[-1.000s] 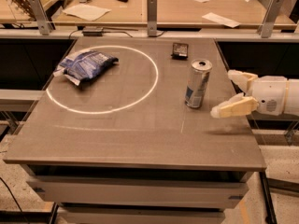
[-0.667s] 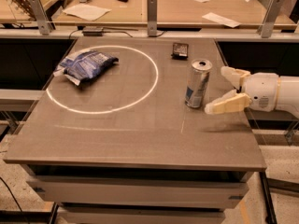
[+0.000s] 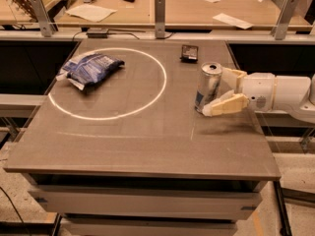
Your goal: Move redbull can near blue chip bag
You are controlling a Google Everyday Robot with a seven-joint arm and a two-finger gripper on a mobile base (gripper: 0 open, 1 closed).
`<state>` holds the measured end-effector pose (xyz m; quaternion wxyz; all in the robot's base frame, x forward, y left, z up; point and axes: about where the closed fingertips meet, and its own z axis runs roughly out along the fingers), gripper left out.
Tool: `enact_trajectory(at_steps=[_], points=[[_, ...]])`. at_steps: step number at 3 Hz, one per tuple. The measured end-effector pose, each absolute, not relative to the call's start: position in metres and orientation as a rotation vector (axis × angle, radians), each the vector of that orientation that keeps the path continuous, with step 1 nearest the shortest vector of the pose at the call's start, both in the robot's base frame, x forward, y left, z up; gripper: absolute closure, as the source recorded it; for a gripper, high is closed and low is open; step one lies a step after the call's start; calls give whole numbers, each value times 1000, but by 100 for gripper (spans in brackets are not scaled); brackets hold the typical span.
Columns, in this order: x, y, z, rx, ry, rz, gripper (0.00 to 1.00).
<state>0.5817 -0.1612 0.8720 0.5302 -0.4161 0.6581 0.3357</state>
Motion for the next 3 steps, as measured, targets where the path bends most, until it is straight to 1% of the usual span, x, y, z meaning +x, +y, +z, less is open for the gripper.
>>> enact_trajectory(at_steps=[1,3], points=[[587,-149,870,-1008,1582,823,18],[589,-146,879,-1021,1611,819,63]])
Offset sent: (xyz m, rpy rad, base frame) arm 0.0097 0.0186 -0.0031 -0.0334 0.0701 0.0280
